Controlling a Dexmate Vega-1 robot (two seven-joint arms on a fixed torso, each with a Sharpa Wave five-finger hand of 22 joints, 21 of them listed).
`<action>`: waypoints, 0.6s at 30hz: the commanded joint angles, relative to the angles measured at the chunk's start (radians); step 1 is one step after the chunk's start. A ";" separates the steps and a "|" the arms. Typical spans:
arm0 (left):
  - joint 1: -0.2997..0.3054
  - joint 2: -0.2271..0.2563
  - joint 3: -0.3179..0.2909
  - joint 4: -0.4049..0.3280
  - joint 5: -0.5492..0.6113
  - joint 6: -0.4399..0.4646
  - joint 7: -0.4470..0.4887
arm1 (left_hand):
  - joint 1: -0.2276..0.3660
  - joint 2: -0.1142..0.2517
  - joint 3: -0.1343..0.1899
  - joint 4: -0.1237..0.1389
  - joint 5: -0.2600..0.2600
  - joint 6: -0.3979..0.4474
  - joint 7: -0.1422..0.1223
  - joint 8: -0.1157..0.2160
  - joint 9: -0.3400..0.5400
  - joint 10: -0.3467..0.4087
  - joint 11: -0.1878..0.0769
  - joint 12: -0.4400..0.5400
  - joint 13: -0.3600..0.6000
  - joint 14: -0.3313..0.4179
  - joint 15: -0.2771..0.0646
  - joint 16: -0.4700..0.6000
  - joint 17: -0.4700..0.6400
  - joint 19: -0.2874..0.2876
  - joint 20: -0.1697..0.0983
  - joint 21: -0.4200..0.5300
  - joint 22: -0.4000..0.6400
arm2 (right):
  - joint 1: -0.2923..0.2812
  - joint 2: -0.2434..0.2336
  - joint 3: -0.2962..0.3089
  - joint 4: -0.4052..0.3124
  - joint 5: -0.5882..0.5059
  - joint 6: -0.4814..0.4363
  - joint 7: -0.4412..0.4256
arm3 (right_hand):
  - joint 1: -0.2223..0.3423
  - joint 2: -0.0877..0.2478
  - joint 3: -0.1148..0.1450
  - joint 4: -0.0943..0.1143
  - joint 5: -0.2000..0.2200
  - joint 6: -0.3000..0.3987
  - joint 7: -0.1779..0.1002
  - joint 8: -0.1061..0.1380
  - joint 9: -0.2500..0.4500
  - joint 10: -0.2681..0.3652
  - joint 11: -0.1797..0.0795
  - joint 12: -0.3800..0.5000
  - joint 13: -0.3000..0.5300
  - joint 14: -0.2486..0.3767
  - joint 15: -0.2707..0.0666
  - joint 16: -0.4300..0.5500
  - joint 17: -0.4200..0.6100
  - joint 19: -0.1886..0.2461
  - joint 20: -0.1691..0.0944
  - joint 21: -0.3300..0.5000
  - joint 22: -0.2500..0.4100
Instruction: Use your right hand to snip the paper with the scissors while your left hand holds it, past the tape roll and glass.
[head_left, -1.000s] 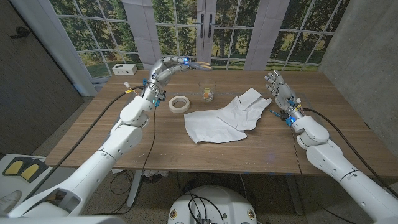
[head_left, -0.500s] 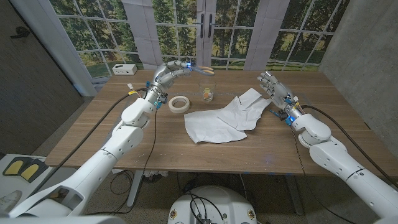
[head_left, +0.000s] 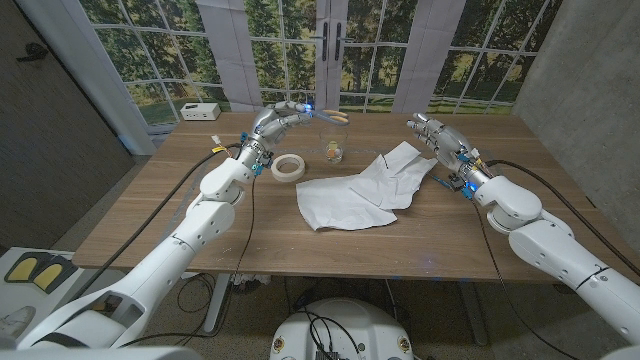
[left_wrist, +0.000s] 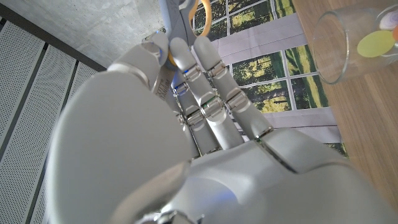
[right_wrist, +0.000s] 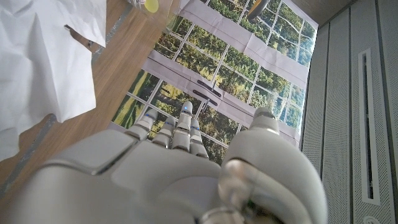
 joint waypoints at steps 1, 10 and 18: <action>-0.010 -0.004 0.008 0.005 0.009 -0.021 -0.032 | 0.002 0.008 0.014 0.003 0.005 0.007 0.001 -0.002 0.005 0.034 -0.028 0.009 0.192 -0.001 0.003 0.001 0.000 -0.004 -0.015 0.009 0.001 | -0.024 -0.056 0.022 -0.074 -0.039 -0.050 -0.037 | 0.038 -0.002 0.017 -0.013 -0.004 0.012 0.010 0.005 0.004 0.032 0.009 0.014 0.003 0.019 0.003 0.001 0.002 0.007 0.020 -0.002 0.002; -0.014 0.004 0.016 0.006 0.005 -0.008 -0.054 | 0.002 0.008 0.016 0.003 0.005 0.010 0.002 -0.004 0.006 0.037 -0.028 0.009 0.195 0.000 0.003 0.002 0.000 -0.006 -0.015 0.012 0.001 | -0.017 -0.064 0.013 -0.088 -0.056 -0.059 -0.027 | 0.101 -0.006 0.051 -0.039 -0.007 0.081 -0.002 0.024 0.005 0.082 -0.016 0.029 0.001 0.040 -0.006 -0.005 0.002 0.017 0.025 -0.006 0.002; 0.004 0.025 0.015 -0.013 0.000 0.009 -0.059 | 0.004 0.008 0.017 0.001 0.005 0.017 0.003 -0.004 0.007 0.038 -0.028 0.009 0.196 0.000 0.003 0.003 0.000 -0.007 -0.015 0.016 0.001 | 0.011 -0.097 0.005 -0.127 -0.090 -0.100 -0.019 | 0.141 -0.007 0.075 -0.046 -0.011 0.114 -0.060 0.030 0.010 0.056 -0.014 0.016 0.003 0.026 -0.005 -0.014 0.003 0.020 0.016 -0.009 0.002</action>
